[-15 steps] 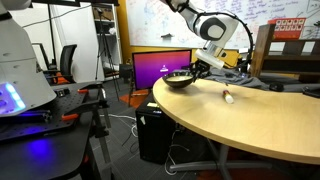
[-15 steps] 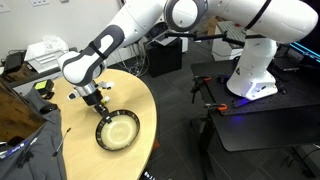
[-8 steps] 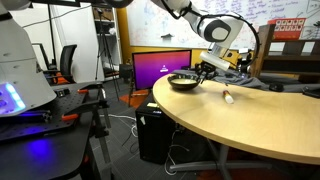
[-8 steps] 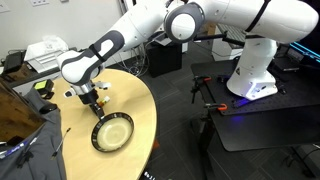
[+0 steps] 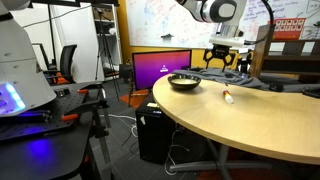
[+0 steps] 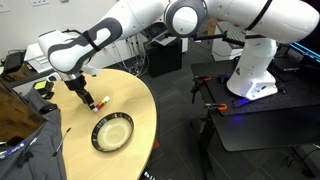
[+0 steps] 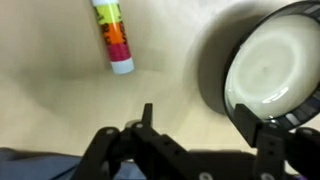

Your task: Move the bowl to the left slightly

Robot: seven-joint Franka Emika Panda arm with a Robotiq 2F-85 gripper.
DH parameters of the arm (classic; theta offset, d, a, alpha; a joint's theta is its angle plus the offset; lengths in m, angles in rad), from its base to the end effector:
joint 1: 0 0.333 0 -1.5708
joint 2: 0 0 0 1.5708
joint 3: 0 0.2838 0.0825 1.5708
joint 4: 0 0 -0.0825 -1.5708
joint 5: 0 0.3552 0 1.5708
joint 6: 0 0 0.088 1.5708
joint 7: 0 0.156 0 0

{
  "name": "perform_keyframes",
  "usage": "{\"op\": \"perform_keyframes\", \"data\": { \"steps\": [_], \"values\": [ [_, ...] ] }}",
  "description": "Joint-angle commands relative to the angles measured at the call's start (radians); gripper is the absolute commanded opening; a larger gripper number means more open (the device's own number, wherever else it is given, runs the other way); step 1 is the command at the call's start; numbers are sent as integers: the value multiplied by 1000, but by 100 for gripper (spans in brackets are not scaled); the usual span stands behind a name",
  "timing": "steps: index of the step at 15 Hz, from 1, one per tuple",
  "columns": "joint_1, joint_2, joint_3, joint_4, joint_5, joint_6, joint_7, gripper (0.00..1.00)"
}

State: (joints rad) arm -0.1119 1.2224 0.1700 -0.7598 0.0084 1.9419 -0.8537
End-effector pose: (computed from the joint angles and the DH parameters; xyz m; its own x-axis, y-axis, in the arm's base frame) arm 0.7368 -0.0061 0.1327 0.6981 0.7087 0.1022 0.7155 -0.6852 -0.1364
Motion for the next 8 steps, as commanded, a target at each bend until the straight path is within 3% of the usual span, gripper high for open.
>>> {"op": "perform_keyframes", "data": {
  "steps": [1,4,8],
  "values": [
    [45,-136,-85,-142,-102,-49,62,100],
    [73,-243,-109,-266,-167,-94,63,100],
    [68,-379,-107,-459,-192,-9,69,100]
  ]
}}
